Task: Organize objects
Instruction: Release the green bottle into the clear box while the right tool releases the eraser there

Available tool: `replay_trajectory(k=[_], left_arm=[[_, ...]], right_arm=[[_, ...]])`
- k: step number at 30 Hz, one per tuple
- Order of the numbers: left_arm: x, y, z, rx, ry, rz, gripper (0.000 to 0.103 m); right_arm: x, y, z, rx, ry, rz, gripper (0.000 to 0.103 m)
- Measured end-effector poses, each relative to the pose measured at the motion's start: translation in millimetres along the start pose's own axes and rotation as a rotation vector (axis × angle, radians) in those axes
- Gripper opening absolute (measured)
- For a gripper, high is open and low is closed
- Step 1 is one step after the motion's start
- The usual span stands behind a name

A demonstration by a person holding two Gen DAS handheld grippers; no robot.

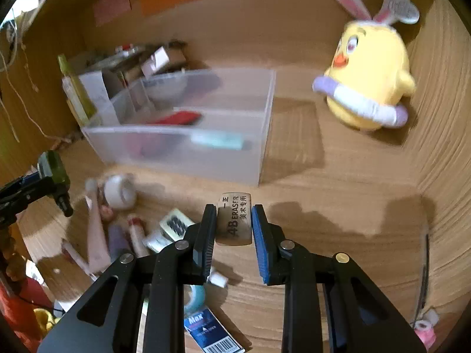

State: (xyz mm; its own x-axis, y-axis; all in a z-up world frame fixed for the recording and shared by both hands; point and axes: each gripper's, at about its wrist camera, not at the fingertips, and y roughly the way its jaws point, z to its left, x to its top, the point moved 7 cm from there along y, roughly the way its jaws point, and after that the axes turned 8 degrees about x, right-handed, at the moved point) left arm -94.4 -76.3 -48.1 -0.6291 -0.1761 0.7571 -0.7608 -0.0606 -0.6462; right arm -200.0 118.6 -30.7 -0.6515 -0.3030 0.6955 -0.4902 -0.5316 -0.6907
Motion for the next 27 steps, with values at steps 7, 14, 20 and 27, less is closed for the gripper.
replay_trajectory(k=[7,14,20,27], left_arm=[[43.1,-3.2,-5.1,0.009,-0.008,-0.063,0.063],[86.1,3.9,-11.4,0.039,0.005,-0.103,0.063],[107.9,33.0,-24.6,0.052,0.03,-0.059,0.063],[105.3,78.2,-43.8,0.029,0.071,0.053,0.063]], right_arm=[[40.8,-25.4,14.9,0.015,-0.039,-0.121,0.022],[87.8,-32.8,30.2,0.016,-0.087,-0.201,0.022],[115.3,-15.4,35.3,0.023,-0.105,-0.189,0.022],[119.9,39.0,28.5,0.021,-0.109,-0.063,0.022]])
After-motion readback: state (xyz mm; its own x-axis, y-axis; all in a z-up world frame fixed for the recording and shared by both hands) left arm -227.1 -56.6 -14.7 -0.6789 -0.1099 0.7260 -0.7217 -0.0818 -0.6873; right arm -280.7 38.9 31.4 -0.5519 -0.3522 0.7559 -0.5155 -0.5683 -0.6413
